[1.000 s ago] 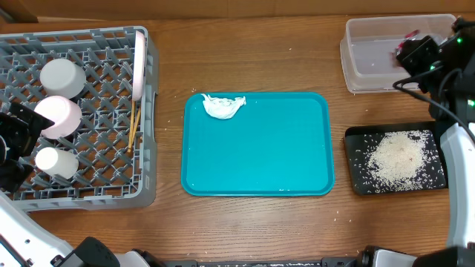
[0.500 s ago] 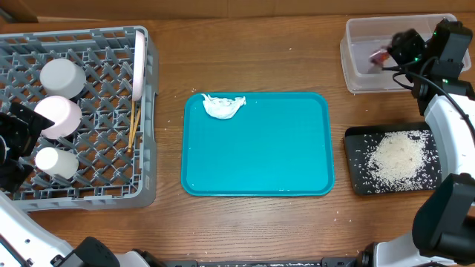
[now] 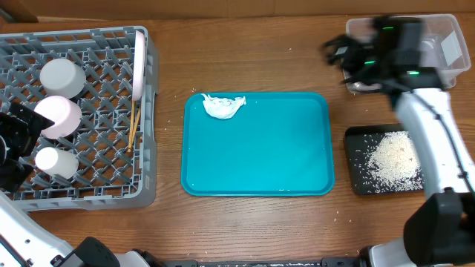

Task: Sort waste into correct bins and load items into the dishwasher
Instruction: 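Move the right gripper back to the white tissue and grasp it, then carry the tissue with the right gripper and drop it in the bin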

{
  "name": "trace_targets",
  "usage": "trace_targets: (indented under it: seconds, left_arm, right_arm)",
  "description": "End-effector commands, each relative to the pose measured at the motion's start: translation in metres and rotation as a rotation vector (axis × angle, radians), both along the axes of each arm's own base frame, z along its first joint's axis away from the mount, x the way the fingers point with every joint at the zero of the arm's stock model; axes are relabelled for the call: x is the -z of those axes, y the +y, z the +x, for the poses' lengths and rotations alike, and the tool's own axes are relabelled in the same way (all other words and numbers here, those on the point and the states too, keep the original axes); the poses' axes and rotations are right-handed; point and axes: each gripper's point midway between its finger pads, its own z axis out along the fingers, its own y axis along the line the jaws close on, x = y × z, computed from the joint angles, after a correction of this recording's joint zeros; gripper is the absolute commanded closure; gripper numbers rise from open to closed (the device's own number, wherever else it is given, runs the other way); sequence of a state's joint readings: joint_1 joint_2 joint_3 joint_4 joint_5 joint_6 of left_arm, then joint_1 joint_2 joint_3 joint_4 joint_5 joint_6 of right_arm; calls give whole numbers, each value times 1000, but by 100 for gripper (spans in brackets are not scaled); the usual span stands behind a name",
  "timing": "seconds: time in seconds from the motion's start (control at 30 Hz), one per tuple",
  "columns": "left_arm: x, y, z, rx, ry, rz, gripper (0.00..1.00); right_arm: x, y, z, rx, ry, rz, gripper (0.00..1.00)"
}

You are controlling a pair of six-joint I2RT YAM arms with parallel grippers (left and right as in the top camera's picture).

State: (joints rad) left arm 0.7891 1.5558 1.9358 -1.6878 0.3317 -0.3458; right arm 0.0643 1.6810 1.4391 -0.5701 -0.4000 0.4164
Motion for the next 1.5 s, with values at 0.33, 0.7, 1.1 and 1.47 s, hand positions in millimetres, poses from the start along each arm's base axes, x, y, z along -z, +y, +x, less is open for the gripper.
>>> trace_targets:
  seconds: [0.33, 0.7, 1.1, 1.47]
  left_arm:
    - [-2, -1, -2, -17, -1, -2, 0]
    - [-2, -1, -2, -17, -1, -2, 0]
    - [-2, -1, -2, -17, -1, -2, 0]
    - [-2, -1, -2, -17, -1, -2, 0]
  right_arm:
    - [142, 199, -35, -273, 99, -205, 0]
    - [184, 226, -33, -96, 216, -61, 8]
    - [233, 222, -40, 31, 311, -89, 40]
    - [98, 149, 4, 136, 211, -25, 96]
